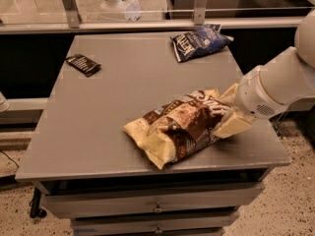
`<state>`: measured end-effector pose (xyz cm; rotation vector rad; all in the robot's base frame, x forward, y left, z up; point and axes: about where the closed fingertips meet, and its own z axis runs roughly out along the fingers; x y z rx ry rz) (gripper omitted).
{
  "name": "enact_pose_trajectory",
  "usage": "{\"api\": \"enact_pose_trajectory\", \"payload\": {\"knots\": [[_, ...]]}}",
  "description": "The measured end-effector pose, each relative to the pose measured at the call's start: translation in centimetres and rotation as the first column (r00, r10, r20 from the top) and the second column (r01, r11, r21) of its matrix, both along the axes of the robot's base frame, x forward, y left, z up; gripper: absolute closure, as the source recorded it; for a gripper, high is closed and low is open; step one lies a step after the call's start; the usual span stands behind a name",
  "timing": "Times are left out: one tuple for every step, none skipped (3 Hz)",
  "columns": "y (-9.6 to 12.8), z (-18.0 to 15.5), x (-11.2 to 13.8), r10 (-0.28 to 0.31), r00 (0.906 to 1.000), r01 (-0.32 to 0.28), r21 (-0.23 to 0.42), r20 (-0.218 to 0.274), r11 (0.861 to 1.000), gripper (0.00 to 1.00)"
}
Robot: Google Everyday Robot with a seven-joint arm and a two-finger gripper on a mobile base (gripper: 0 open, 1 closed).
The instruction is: Move brown chip bag near blue chip bag
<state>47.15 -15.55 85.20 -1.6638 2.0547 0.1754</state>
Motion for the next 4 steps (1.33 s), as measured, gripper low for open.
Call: {"api": "enact_pose_trajectory", "payload": {"knots": [[-0.4,0.9,0.4,-0.015,0.9997,0.015,-0.004,0.022,1.0,0.86],[-1.7,3.7,1.6,-0.05,0.995,0.052,-0.026,0.087,0.998,1.0],[-4.5,8.4,2.2,-0.108,0.976,0.122,-0.065,0.189,0.99,1.0],[-4.5,8.4,2.2,-0.108,0.976,0.122,-0.065,0.189,0.99,1.0]]}}
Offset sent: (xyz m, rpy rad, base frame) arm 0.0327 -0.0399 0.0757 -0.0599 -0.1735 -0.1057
